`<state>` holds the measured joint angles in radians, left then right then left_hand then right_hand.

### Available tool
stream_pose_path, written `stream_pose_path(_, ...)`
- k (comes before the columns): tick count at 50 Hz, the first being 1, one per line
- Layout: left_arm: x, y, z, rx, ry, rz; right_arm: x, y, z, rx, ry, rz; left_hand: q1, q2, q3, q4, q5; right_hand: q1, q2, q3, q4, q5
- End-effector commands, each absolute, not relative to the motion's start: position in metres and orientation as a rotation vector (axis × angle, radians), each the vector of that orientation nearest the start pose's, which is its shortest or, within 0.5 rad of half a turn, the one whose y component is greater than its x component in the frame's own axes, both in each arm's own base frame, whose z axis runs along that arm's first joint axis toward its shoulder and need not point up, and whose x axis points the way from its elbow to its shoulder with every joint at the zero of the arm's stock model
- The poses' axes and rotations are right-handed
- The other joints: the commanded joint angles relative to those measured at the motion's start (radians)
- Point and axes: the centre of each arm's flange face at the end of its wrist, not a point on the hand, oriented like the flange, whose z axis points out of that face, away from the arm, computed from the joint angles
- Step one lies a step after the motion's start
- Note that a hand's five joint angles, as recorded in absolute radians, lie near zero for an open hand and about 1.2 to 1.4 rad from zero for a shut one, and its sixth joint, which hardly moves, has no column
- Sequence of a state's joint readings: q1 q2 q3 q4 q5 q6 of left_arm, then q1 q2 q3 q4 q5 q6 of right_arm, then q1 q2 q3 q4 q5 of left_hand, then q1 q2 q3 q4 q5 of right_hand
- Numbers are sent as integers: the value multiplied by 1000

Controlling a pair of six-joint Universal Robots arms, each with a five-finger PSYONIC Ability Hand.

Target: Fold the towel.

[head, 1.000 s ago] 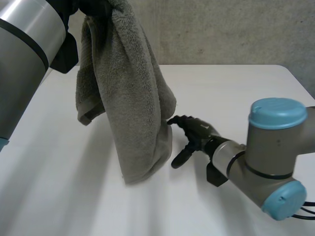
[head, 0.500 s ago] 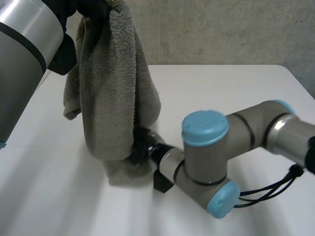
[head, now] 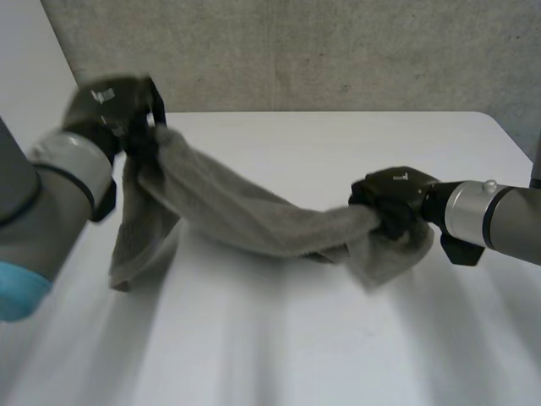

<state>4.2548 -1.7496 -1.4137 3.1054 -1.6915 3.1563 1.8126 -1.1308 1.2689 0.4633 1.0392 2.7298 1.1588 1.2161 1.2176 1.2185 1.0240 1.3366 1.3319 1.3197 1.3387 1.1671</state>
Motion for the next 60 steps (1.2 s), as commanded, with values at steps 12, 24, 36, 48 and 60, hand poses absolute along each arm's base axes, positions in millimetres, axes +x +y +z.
stream_pose_path(12, -277, -262, 220, 941, 2384, -2048, 244, -318, 244, -1511, 2245, -1674, 237, 180, 179, 178, 198, 60, 64, 77, 58, 55)
stream_pose_path(24, -297, -306, 389, 604, 1480, -2876, 259, -350, 399, -767, 1582, -2456, 237, 180, 179, 178, 198, 60, 64, 77, 58, 55)
stream_pose_path(36, -294, -298, 300, 755, 1791, -2648, 257, -333, 324, -987, 1936, -2140, 237, 180, 179, 178, 198, 60, 64, 77, 58, 55)
stream_pose_path(48, -256, -275, 183, 894, 2222, -2208, 245, -284, 209, -1493, 2209, -1580, 237, 180, 179, 178, 198, 60, 64, 77, 58, 55)
stream_pose_path(60, -243, -267, 202, 986, 2233, -2249, 236, -258, 205, -1646, 2251, -1333, 237, 180, 179, 178, 198, 60, 64, 77, 58, 55)
